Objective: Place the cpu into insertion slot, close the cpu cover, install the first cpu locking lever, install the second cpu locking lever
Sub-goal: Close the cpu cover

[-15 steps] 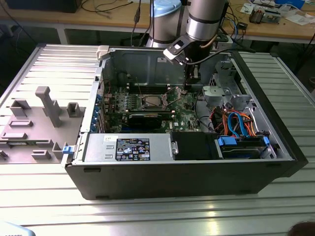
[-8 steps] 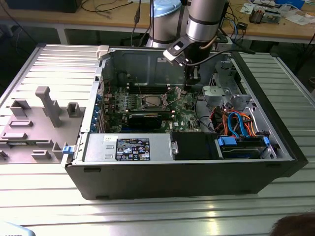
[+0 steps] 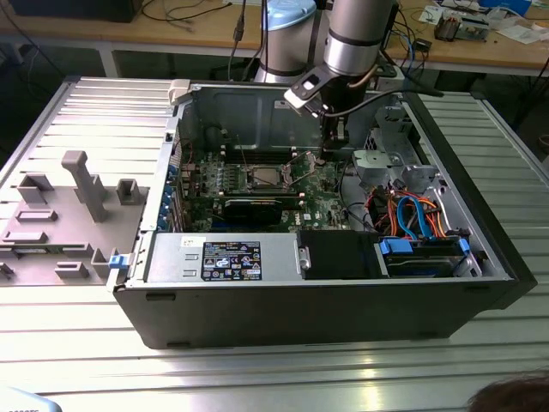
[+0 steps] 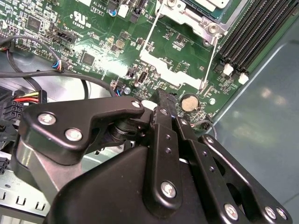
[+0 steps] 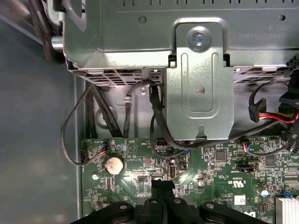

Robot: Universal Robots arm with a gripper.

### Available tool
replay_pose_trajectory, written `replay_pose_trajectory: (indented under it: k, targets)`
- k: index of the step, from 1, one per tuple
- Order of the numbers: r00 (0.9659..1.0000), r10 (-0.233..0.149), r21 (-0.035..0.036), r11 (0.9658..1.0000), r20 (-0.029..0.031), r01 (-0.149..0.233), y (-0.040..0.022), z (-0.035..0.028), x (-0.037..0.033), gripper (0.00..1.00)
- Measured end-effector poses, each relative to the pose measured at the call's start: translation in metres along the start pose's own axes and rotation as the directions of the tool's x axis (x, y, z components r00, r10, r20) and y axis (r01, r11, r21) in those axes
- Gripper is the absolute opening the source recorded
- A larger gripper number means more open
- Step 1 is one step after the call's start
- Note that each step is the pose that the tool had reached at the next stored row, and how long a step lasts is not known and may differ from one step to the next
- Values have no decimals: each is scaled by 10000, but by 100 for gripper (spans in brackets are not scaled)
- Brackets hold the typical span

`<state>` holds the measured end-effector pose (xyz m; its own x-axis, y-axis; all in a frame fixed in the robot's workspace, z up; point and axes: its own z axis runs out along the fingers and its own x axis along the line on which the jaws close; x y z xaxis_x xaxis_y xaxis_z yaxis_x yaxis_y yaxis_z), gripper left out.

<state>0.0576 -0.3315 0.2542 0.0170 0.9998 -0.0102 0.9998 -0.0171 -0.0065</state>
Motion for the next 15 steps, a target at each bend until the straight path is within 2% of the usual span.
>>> replay_pose_trajectory:
  k: [15]
  targets:
    - [10000, 0, 0, 10000, 0, 0, 1, 39, 0, 11]
